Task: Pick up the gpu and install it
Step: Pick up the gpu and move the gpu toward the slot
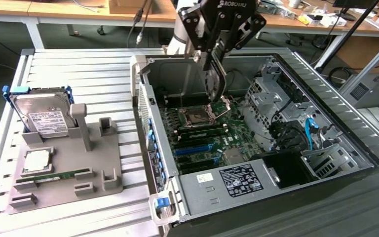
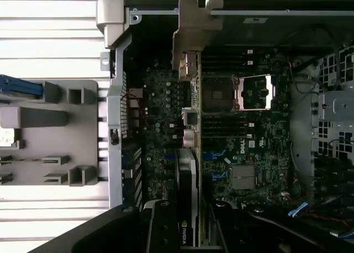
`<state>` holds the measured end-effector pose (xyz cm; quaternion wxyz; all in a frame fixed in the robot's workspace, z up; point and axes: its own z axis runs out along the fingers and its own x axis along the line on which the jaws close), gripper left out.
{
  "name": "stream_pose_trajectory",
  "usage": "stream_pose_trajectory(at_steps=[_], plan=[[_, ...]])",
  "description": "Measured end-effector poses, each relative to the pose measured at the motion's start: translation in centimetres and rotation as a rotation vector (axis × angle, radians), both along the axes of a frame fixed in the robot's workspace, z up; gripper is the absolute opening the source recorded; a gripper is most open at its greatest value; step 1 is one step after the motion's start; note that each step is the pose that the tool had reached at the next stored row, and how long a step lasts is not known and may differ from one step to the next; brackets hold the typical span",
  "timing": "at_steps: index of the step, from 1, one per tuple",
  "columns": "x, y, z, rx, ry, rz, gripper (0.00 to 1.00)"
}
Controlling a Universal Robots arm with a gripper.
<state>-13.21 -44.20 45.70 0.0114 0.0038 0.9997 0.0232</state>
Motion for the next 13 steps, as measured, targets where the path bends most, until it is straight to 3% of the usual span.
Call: stream_pose_trajectory(at_steps=[13], plan=[[6.2, 0.00, -0.17, 0.0001, 0.0020, 0.000, 0.27]])
